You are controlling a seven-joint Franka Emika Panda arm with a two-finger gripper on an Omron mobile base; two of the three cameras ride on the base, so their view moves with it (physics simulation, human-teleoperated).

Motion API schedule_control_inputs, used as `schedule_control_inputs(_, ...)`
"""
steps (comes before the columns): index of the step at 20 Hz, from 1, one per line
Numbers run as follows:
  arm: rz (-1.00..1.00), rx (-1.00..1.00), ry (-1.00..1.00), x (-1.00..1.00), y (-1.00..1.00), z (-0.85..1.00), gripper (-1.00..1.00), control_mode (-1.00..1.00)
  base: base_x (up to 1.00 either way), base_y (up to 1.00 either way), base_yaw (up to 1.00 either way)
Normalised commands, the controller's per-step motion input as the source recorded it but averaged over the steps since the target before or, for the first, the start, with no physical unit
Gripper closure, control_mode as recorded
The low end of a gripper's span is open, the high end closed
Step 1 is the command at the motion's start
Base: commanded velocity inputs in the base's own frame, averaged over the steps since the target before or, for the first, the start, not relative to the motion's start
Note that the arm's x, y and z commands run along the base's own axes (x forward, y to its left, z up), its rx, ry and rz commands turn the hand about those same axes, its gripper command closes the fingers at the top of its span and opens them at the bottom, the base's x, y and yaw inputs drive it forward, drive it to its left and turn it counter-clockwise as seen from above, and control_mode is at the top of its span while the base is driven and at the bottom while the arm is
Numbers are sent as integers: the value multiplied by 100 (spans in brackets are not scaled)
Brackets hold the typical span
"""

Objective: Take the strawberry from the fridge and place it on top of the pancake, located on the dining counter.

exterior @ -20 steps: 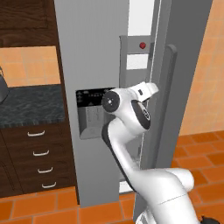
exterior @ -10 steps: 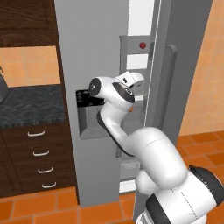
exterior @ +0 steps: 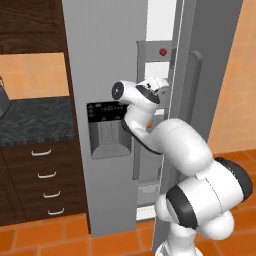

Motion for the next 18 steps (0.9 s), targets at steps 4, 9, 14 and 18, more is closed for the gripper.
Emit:
schedule_control_inputs(4, 0, -1, 3, 38, -34, -15, -100, -100, 0, 0, 0)
schedule_control_inputs(9, 0, -2, 2, 19, -43, -17, -100, -100, 0, 0, 0)
schedule_control_inputs(14, 0, 0, -1, -12, -57, -4, -100, -100, 0, 0, 0)
schedule_control_inputs(18, 0, 0, -7, -82, -77, 0, -100, -100, 0, 0, 0)
